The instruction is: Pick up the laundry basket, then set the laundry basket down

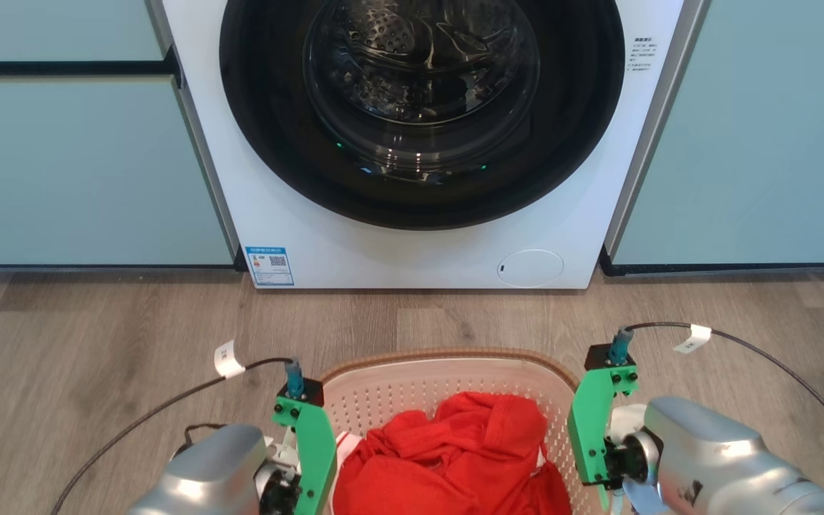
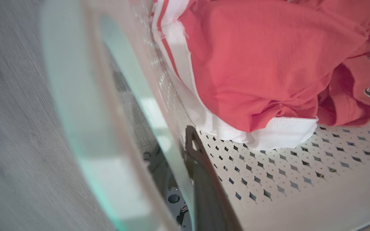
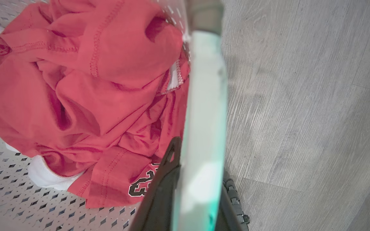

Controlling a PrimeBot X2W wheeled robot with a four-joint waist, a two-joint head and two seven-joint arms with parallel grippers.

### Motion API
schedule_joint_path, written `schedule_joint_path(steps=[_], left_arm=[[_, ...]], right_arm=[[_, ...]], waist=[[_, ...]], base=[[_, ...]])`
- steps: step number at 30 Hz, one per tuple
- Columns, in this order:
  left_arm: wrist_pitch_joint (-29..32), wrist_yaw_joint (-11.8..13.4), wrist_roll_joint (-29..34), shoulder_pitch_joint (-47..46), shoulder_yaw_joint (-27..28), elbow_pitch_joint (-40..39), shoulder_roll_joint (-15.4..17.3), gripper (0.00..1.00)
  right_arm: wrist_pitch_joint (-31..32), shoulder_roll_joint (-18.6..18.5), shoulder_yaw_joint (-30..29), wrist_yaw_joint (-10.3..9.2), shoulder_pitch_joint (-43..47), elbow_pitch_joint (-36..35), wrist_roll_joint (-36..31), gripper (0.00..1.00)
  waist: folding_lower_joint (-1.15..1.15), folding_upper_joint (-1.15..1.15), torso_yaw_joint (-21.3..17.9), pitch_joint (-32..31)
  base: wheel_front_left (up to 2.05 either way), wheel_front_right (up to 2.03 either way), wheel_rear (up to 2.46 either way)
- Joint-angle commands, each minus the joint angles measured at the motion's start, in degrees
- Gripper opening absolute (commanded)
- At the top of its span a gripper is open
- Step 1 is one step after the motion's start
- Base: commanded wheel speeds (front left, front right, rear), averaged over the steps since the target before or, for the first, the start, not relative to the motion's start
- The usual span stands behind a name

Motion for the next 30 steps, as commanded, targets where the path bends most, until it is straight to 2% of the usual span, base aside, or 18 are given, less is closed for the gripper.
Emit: schedule_joint_path(steps=[1, 30], left_arm=[[0.69, -0.95, 0.06, -2.18, 0.12, -2.22, 0.04, 0.0], [2.04, -0.96, 0.36, -2.39, 0.1, -2.94, 0.29, 0.0]], right_arm=[[-0.83, 0.14, -0.21, 0.42, -2.12, -1.53, 0.28, 0.0], [-0.78, 0.02, 0.29, 0.42, -2.42, -1.16, 1.04, 0.0]], waist=[[0.0, 0.0, -0.07, 0.03], [0.0, 0.0, -0.43, 0.03]], base=[[0.0, 0.0, 0.0], [0.0, 0.0, 0.0]])
